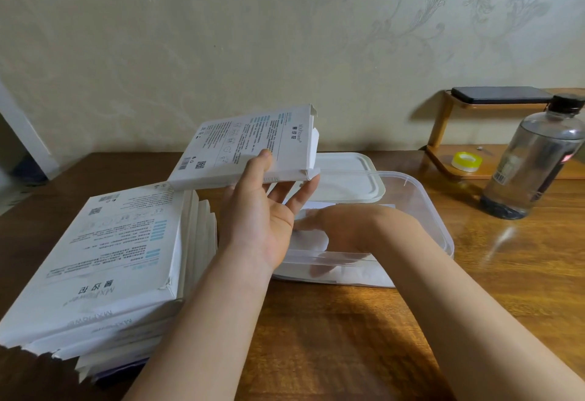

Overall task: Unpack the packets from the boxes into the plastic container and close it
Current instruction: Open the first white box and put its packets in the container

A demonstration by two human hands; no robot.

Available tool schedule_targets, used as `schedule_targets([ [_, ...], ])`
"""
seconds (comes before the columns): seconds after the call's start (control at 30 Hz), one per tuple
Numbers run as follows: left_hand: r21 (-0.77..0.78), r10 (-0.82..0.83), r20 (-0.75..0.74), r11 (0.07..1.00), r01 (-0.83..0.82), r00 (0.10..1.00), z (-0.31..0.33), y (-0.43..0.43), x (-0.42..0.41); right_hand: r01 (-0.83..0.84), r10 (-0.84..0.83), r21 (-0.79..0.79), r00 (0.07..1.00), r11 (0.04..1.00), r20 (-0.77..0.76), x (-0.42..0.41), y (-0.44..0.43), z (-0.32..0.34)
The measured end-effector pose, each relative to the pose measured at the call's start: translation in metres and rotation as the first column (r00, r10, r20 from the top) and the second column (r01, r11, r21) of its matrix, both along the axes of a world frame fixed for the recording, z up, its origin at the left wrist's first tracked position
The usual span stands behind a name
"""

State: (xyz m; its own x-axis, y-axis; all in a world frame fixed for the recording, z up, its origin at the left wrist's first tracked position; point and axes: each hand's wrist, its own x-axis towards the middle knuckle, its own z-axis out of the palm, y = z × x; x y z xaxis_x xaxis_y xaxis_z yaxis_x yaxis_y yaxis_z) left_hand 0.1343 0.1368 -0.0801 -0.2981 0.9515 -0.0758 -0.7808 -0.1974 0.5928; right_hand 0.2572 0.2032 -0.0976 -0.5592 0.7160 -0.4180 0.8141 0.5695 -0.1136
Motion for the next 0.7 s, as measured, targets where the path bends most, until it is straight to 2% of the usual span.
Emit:
schedule_targets([
  [0.13,-0.008,0.004,0.006,1.0,-0.004,1.0,0.0,0.0,-0.001,0.007,-0.004,0.034,0.997,0.999,-0.08,0.004,-0.003,0.007],
  [0.2,-0.008,0.001,0.006,1.0,-0.001,1.0,-0.001,0.0,-0.001,0.104,-0.083,0.086,0.972,0.991,-0.219,0.015,-0.005,0.026],
  [0.23,-0.007,-0.002,0.007,1.0,0.002,1.0,0.0,0.0,-0.001,0.191,-0.141,0.12,0.93,0.974,-0.338,0.022,-0.005,0.036],
  [0.27,-0.004,-0.003,0.006,1.0,0.003,1.0,0.0,0.0,-0.001,0.289,-0.192,0.135,0.854,0.948,-0.483,0.029,-0.004,0.045],
  [0.33,-0.002,-0.003,-0.003,1.0,0.003,1.0,0.0,-0.001,-0.001,0.42,-0.239,0.051,0.607,0.906,-0.758,0.04,-0.003,0.057],
  [0.37,-0.003,-0.003,-0.008,1.0,0.003,1.0,0.001,-0.002,0.0,0.418,-0.25,-0.029,0.485,0.908,-0.838,0.042,-0.004,0.06],
  [0.4,-0.004,-0.003,-0.014,1.0,0.003,1.0,0.001,-0.002,0.001,0.38,-0.255,-0.091,0.406,0.921,-0.878,0.042,-0.007,0.063],
  [0.53,0.012,-0.004,-0.048,1.0,0.005,0.999,0.002,-0.004,0.002,0.25,-0.261,-0.19,0.288,0.949,-0.921,0.032,-0.011,0.058],
  [0.63,0.02,-0.004,-0.057,1.0,0.005,0.998,0.002,-0.005,0.003,0.224,-0.323,-0.289,0.134,0.931,-0.937,0.032,-0.008,0.055],
  [0.7,0.028,-0.013,-0.079,0.999,0.015,0.997,0.002,-0.006,0.004,0.169,-0.35,-0.331,0.1,0.929,-0.932,0.032,-0.006,0.053],
])
